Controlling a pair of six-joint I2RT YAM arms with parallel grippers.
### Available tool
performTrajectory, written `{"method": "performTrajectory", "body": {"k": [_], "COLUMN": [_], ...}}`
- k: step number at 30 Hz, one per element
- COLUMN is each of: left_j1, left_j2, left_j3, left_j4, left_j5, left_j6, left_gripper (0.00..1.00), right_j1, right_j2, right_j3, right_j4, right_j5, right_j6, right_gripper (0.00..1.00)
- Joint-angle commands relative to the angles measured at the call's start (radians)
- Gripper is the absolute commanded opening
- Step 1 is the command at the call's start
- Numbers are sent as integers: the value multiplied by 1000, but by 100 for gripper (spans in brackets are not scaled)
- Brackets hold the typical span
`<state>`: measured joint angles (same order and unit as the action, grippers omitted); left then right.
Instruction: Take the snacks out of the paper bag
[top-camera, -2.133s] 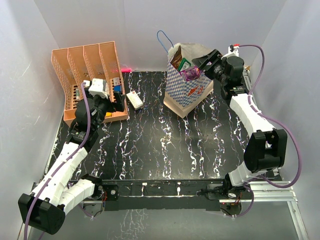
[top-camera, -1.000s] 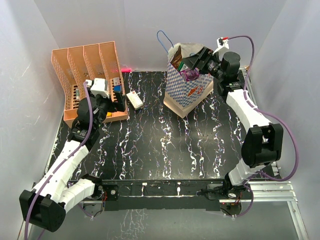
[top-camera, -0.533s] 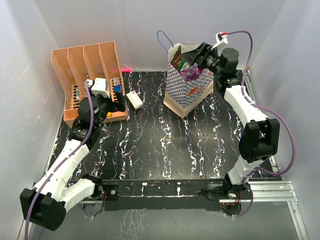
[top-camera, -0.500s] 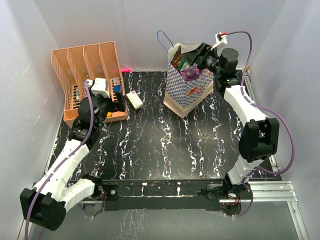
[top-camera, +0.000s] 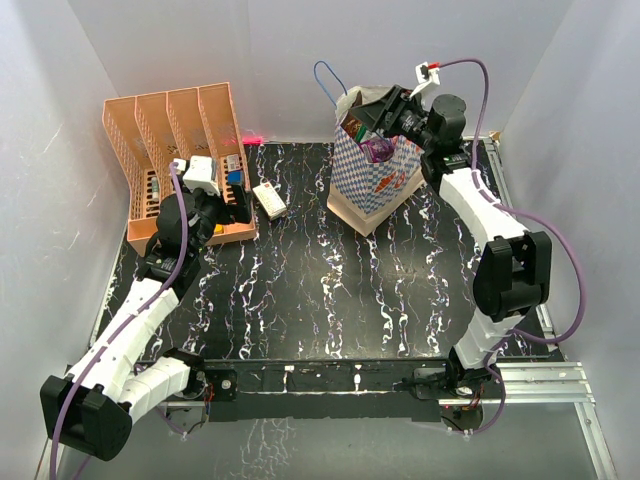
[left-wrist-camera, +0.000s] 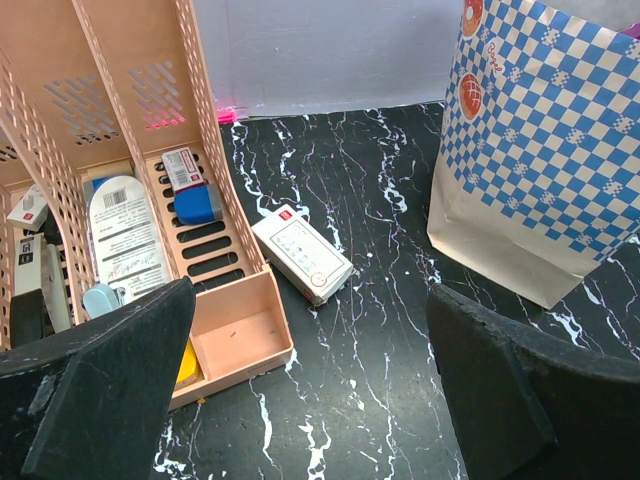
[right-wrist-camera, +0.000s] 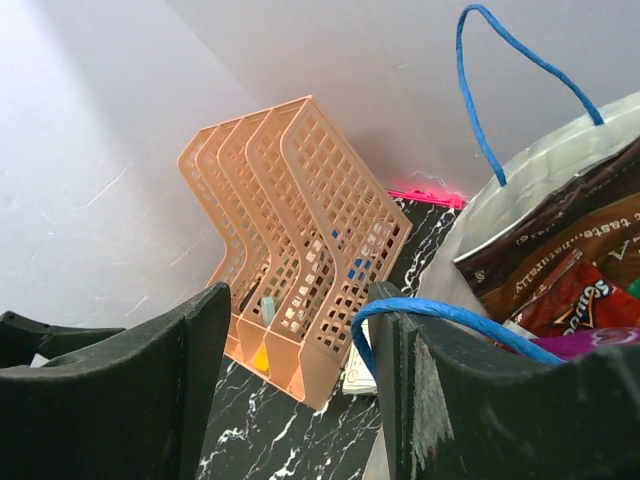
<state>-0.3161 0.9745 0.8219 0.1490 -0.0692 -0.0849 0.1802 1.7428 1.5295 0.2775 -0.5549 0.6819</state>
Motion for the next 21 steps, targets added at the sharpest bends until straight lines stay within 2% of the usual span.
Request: {"method": "performTrajectory", "body": {"k": [1, 6, 12, 21], "left_j1": [6, 7, 12, 15], "left_j2": [-11, -11, -14, -14], "left_j3": [15, 16, 17, 18], "left_j4": [23, 22, 24, 23], "left_j5": [-5, -10, -8, -1], "left_j6": [13, 17, 15, 10], "left_gripper": [98, 99, 98, 98], "right_j1": [7, 9, 34, 45], "right_j2": [30, 63, 12, -183], "right_j3": [47, 79, 75, -88], "right_j4": [98, 103, 78, 81], "right_j5": [-7, -13, -32, 33], "right_j6": [-5, 37, 88, 142], "right_gripper": [61, 63, 55, 27]}}
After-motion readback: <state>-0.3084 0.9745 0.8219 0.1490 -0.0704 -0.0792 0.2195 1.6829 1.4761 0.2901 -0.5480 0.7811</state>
